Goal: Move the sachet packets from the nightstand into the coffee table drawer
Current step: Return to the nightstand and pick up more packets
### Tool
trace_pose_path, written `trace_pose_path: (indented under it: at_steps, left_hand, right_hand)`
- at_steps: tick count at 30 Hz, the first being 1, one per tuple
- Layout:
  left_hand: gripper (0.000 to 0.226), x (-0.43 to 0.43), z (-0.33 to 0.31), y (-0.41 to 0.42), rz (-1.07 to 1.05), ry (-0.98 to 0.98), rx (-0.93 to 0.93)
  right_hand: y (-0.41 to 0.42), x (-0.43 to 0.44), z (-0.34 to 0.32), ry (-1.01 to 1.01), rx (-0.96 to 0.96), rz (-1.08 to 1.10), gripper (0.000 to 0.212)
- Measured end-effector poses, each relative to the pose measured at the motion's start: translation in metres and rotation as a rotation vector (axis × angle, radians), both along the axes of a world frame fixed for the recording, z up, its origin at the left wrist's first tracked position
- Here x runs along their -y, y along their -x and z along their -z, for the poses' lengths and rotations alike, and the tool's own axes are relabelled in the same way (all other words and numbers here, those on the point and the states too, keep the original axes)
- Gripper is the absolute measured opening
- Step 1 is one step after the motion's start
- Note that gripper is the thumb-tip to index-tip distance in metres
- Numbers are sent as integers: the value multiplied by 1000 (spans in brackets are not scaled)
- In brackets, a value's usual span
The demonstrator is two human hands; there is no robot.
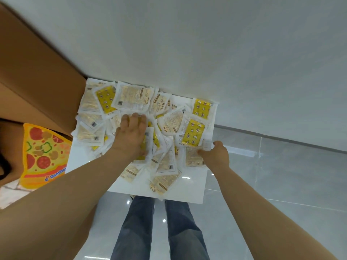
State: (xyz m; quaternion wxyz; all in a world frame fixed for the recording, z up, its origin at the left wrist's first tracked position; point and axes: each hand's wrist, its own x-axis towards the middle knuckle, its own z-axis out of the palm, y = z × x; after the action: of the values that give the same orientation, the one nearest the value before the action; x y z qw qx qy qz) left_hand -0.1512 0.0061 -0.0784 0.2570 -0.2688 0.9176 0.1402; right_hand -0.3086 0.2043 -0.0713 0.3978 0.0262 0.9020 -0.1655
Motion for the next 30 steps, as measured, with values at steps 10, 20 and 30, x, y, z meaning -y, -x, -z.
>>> trace_pose_path:
  at_steps: [10, 20, 30]
  left_hand:
    - [118, 7, -1, 9, -33, 77, -17]
    - [90, 15, -3, 18, -170, 21, -90]
    - [66, 7, -23, 12, -294, -122, -95]
  right_hand:
    - [9, 30, 15, 128, 15, 189, 63]
    - [2, 73, 36, 49, 3, 253, 73]
    - [-10, 58, 25, 81, 55, 83, 63]
